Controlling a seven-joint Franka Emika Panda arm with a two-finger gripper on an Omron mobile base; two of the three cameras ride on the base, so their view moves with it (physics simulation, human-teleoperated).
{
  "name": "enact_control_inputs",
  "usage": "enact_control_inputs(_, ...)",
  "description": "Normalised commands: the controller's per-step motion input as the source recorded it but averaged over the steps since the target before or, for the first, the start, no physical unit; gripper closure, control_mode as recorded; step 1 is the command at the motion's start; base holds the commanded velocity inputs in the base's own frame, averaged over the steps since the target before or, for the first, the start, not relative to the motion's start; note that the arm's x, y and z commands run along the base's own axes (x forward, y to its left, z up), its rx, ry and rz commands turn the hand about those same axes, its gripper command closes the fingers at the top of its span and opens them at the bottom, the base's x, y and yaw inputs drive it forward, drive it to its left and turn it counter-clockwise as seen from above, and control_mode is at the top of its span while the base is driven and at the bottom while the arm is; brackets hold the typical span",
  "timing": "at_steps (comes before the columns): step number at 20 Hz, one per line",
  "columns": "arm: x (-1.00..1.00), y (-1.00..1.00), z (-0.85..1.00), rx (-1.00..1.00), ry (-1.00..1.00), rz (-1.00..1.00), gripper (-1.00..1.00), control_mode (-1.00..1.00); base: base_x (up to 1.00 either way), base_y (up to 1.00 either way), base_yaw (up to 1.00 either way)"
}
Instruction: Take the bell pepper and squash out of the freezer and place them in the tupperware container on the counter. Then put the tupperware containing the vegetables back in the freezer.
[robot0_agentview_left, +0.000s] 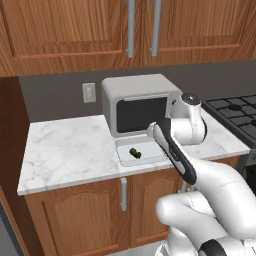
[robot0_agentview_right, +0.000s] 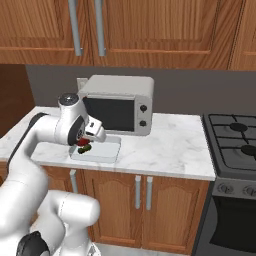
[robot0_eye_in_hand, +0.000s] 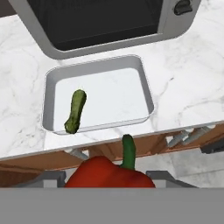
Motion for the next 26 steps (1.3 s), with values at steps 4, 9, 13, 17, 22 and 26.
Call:
enact_control_inputs(4,0.76,0.19,-0.52,-0.02,0.06,0.00,1.00,-1.00,0.00,0.00,0.00)
enact_control_inputs(9,0.37,0.08,-0.42,0.00,0.02,0.00,1.00,-1.00,0.00,0.00,0.00)
enact_control_inputs(13,0.30,0.01,-0.36,0.00,0.00,0.00,1.00,-1.00,0.00,0.00,0.00)
enact_control_inputs(17,0.39,0.02,-0.40,0.00,0.00,0.00,1.00,-1.00,0.00,0.00,0.00)
enact_control_inputs(22,0.33,0.06,-0.37,0.00,0.00,0.00,1.00,-1.00,0.00,0.00,0.00)
enact_control_inputs(26,0.25,0.09,-0.28,0.00,0.00,0.00,1.00,-1.00,0.00,0.00,0.00)
